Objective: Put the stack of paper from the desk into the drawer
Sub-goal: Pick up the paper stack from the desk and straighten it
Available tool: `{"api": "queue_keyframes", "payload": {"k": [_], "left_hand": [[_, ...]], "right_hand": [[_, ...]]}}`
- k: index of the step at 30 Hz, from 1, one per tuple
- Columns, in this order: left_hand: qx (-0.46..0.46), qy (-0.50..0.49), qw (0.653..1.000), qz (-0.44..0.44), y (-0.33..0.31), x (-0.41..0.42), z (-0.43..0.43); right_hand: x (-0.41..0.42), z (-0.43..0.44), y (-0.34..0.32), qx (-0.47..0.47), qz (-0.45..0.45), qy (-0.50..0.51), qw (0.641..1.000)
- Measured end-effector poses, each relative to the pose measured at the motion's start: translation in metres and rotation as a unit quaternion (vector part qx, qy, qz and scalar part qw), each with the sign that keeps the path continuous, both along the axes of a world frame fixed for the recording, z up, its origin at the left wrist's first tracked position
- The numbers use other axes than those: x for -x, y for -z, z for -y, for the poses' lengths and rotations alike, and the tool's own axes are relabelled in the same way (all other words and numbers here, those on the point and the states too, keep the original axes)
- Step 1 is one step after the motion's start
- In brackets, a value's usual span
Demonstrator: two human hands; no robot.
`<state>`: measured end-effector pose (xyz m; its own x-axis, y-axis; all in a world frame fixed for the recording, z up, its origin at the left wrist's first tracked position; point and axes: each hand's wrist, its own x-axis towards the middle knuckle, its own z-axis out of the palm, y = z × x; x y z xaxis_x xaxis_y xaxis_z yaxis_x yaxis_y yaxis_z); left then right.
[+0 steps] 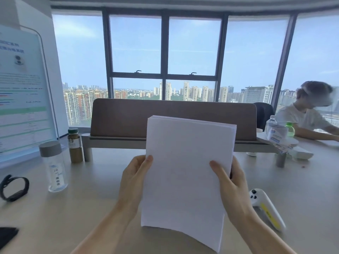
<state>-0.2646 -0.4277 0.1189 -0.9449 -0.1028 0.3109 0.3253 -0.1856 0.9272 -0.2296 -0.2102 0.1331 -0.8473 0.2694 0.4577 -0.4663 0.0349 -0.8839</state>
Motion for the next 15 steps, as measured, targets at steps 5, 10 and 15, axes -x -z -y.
{"api": "queue_keyframes", "payload": {"k": [5,10,15], "left_hand": [[0.030,-0.003,0.999,0.023,0.010,-0.006,-0.008],[0.076,-0.058,0.995,-0.025,0.009,-0.009,-0.011],[0.102,-0.072,0.992,0.017,0.032,-0.018,-0.015]], "right_hand": [[-0.002,0.005,0.009,-0.033,-0.010,0.027,0.999],[0.003,-0.004,0.006,-0.050,-0.031,0.047,0.997],[-0.005,-0.004,0.033,-0.076,0.025,0.038,0.996]]}}
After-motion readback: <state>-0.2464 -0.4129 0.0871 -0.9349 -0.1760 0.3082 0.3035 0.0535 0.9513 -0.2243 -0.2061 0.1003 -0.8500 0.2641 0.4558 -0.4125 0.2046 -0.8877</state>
